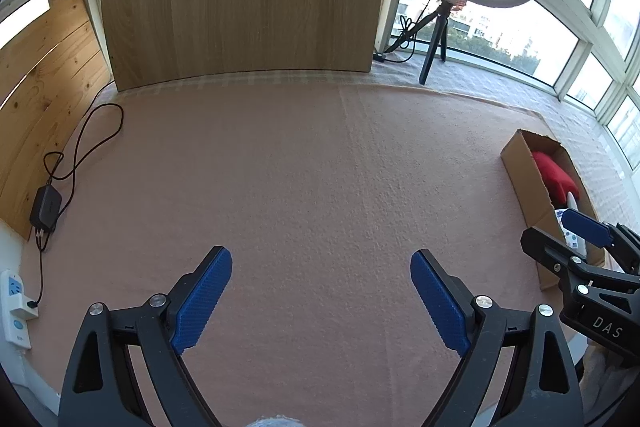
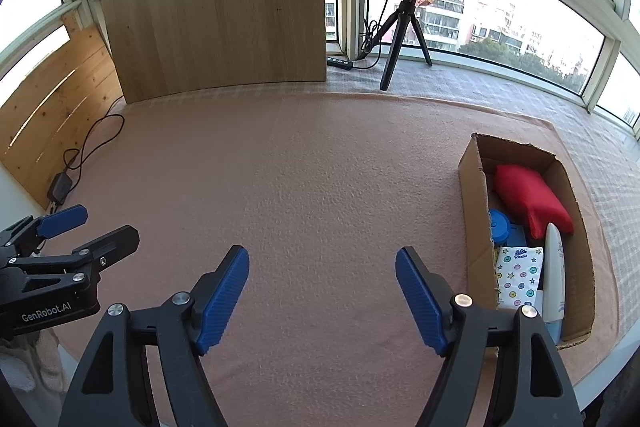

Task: Organize objects

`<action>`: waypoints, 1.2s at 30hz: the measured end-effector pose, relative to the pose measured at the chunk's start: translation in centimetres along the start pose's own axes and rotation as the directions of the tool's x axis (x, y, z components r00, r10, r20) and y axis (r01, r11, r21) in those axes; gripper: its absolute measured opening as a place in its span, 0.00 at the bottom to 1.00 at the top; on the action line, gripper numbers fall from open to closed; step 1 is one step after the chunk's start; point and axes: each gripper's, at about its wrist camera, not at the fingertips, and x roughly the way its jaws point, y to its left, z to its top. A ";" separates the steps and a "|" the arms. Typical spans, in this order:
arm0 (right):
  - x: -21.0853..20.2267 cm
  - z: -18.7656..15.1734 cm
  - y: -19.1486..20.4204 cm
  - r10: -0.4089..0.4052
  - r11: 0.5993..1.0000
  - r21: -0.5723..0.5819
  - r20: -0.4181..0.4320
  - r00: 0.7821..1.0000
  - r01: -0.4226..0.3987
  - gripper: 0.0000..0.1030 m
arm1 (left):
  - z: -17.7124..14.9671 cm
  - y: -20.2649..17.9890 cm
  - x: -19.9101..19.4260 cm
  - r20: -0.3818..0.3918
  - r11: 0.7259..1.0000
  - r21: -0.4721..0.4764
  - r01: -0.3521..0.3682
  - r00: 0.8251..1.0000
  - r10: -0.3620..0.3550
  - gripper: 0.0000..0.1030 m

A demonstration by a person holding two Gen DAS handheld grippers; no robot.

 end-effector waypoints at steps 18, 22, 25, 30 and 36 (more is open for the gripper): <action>0.1 0.0 0.2 -0.008 1.000 -0.001 -0.004 1.000 0.008 0.73 | -0.1 0.0 -0.1 -0.005 1.000 -0.003 0.001 1.000 -0.001 0.93; 0.3 -0.1 0.3 -0.008 1.000 -0.005 -0.010 1.000 0.008 0.73 | -0.2 -0.2 -0.2 -0.005 1.000 0.004 0.002 1.000 -0.002 0.93; 0.5 -0.2 0.5 -0.008 1.000 -0.009 -0.017 1.000 0.008 0.73 | -0.2 -0.2 -0.1 0.001 1.000 0.003 0.004 1.000 -0.004 0.93; 0.6 -0.3 0.6 -0.009 1.000 -0.014 -0.022 1.000 0.008 0.73 | -0.5 -0.3 0.1 0.012 1.000 0.018 0.001 1.000 -0.001 0.93; 1.0 -0.4 0.6 -0.009 1.000 -0.012 -0.032 0.999 0.009 0.73 | -0.7 -0.3 0.6 0.001 1.000 0.019 0.004 1.000 -0.004 0.93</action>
